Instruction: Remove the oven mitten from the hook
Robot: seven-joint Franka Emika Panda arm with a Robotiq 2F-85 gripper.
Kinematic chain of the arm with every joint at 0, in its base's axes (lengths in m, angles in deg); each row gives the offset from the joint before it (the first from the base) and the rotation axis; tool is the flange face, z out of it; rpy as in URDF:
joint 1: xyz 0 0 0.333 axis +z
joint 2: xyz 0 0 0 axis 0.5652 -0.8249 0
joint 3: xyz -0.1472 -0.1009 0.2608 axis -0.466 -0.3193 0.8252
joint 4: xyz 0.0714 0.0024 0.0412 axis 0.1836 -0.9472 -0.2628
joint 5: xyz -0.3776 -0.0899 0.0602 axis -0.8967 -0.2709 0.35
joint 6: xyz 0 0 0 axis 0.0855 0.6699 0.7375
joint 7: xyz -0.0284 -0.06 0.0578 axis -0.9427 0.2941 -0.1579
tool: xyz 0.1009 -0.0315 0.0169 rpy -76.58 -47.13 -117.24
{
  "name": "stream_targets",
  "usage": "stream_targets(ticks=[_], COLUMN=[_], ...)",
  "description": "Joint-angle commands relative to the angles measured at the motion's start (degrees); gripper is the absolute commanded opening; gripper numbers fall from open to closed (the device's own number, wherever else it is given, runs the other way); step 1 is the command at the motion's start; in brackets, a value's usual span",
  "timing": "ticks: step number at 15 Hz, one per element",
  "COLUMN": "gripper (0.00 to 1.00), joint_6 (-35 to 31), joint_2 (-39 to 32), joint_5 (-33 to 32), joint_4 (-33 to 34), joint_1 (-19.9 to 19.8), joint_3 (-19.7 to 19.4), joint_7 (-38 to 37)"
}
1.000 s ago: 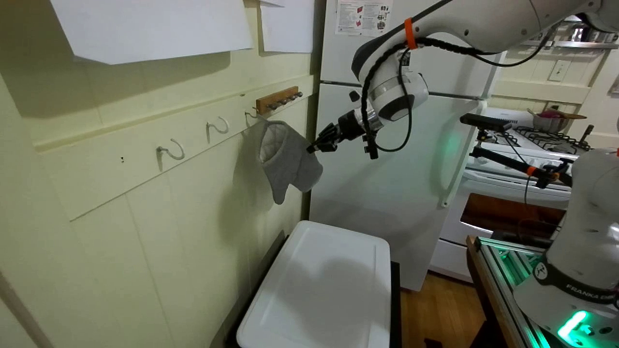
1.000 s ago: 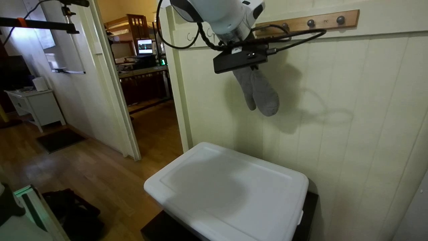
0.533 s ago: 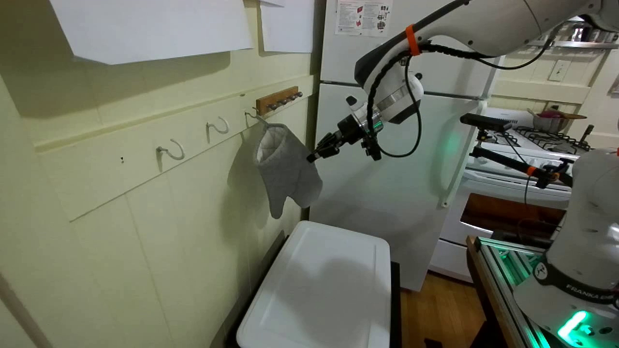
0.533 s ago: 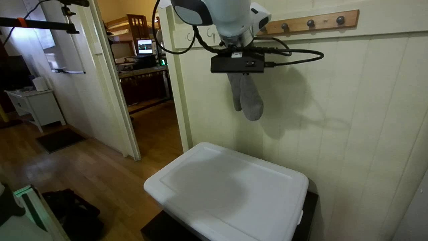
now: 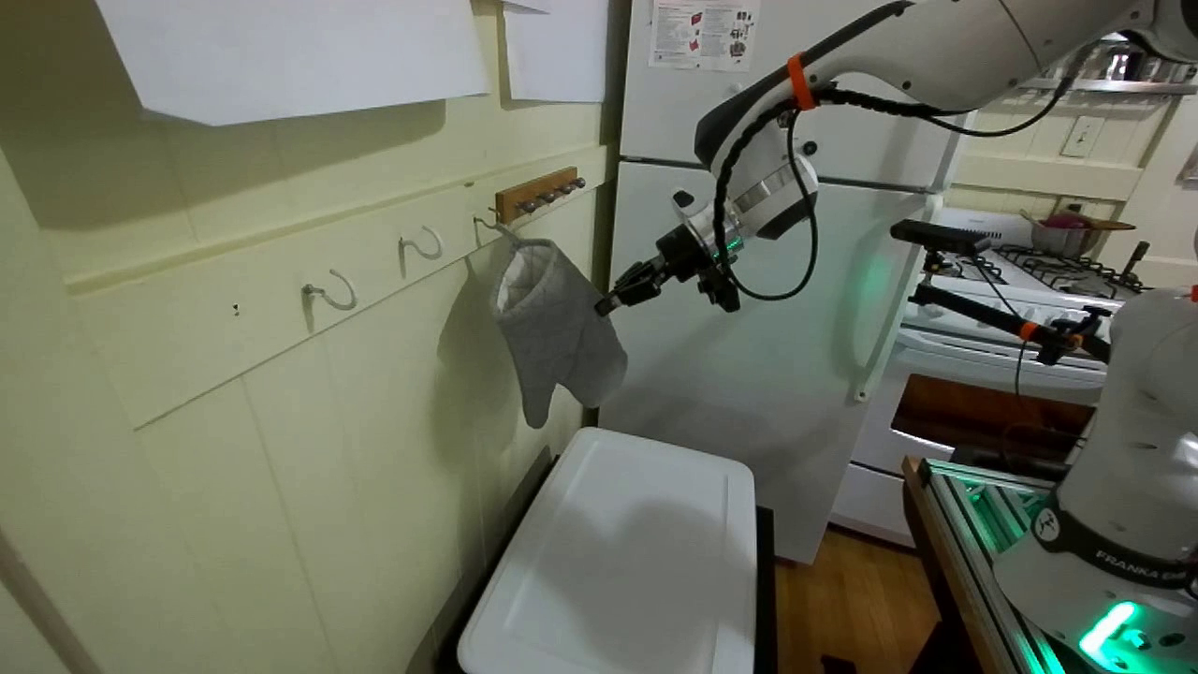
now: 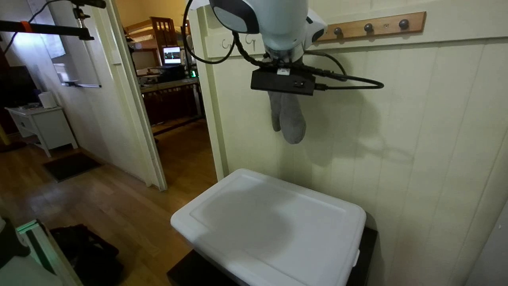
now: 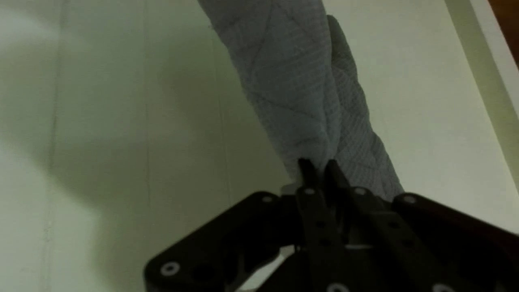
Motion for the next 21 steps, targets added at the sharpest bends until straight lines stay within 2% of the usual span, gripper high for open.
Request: stream_targets(ticks=[1, 6, 13, 21], gripper=[0.02, 0.02, 0.02, 0.02], joint_6=[4.22, 7.8, 8.87, 11.9], joint_2=[-1.41, -1.49, -0.37, 3.09], joint_5=[0.33, 3.72, 9.47, 10.76], joint_4=[-0.62, 0.49, 1.93, 1.81], joint_1=[-1.01, -0.91, -0.39, 0.61], joint_3=[-0.75, -0.48, -0.12, 0.83], joint_7=[2.15, 5.92, 9.79, 14.6])
